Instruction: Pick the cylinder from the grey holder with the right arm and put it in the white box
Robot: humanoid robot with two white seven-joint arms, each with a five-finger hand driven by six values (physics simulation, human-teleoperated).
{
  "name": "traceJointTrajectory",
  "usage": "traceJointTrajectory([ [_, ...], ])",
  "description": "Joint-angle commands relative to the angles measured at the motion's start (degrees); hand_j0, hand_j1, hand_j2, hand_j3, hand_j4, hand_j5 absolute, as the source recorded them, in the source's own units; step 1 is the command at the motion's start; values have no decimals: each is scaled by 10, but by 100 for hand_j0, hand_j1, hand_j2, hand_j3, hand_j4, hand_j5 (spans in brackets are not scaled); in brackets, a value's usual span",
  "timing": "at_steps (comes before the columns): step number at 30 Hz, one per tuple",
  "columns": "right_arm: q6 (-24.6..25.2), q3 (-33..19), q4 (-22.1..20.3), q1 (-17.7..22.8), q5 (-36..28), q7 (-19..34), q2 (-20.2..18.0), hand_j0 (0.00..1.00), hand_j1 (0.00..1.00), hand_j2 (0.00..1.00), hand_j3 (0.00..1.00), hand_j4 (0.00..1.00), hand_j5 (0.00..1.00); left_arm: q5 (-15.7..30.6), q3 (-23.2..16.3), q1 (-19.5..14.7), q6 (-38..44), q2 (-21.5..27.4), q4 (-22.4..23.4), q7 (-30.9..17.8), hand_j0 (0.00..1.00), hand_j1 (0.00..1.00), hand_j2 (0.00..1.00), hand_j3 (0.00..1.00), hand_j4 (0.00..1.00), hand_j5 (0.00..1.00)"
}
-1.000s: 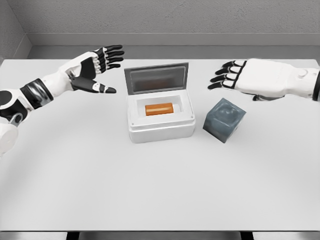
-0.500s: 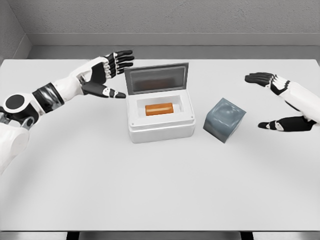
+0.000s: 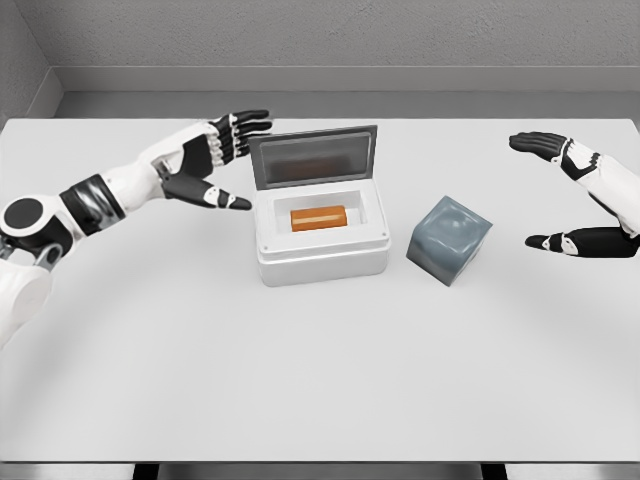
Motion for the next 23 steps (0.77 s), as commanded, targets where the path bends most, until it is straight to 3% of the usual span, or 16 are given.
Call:
traceJointTrajectory([
  [1,2,0,0,0,-4,0,0,100,100,100,100,100,100,4,1,1,0,13,-16,0,100,100,100,100,100,100],
  [10,2,1,0,0,-4,0,1,100,100,100,100,100,100,4,29,25,0,21,-43,0,100,100,100,100,100,100],
  [18,2,2,0,0,-4,0,1,100,100,100,100,100,100,5,72,69,-48,162,-68,0,100,100,100,100,100,100],
  [20,2,2,0,0,-5,0,0,100,100,100,100,100,100,5,105,95,-64,184,-66,0,100,100,100,100,100,100],
  [23,2,2,0,0,-4,0,0,100,100,100,100,100,100,6,116,100,-66,195,-61,0,100,100,100,100,100,100],
])
